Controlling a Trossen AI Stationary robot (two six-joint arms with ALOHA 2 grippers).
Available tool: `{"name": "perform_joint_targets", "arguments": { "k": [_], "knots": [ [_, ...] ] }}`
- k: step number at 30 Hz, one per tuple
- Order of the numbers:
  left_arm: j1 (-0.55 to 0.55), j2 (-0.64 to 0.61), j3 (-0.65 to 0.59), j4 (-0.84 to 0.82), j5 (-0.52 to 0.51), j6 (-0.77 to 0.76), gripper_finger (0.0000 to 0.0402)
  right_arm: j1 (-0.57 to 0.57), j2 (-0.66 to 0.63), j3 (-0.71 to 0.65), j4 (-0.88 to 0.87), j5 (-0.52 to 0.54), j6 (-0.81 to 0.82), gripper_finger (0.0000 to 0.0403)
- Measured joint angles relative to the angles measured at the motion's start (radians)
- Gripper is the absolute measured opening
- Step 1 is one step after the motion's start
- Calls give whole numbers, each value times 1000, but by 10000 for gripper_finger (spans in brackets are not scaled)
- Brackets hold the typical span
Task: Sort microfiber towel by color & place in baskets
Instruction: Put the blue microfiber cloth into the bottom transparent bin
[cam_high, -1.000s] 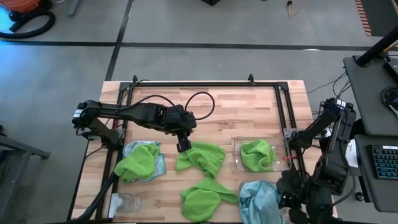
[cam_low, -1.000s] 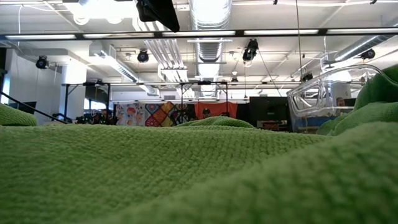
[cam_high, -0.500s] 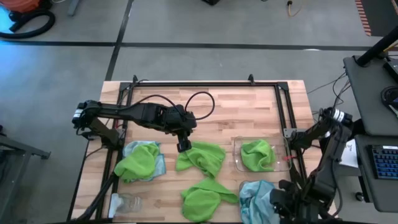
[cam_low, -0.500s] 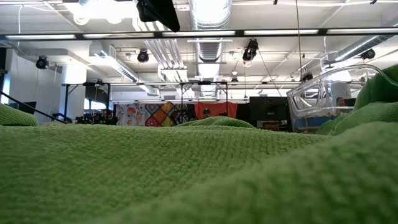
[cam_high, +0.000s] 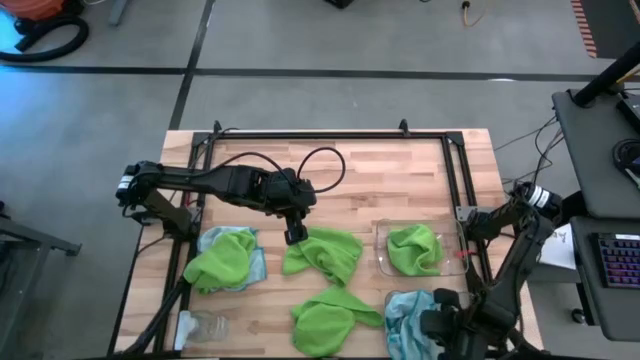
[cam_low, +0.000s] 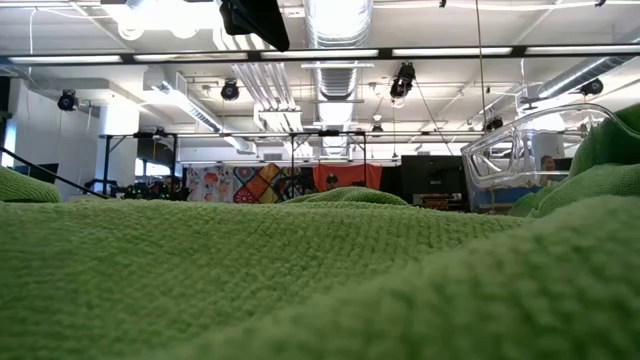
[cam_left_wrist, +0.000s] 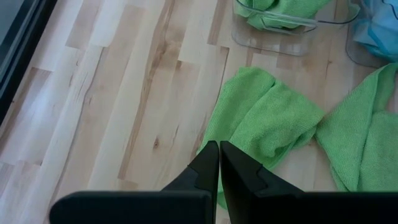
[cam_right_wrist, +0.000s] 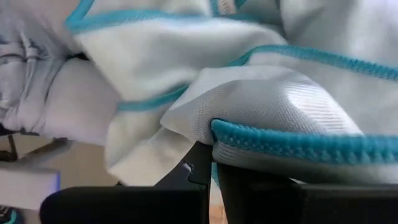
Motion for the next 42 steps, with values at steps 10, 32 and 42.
{"name": "perform_joint_targets", "arguments": {
  "k": [10,32,42],
  "knots": [
    [0,0,0,-3,0,0,0,-95,-10,0,-25,-52,-59,13],
    [0,0,0,1,1,-4,0,-196,-113,0,-76,-183,-158,13],
    [0,0,0,5,1,-34,0,-204,-81,0,-70,-284,-187,13]
  ]
}}
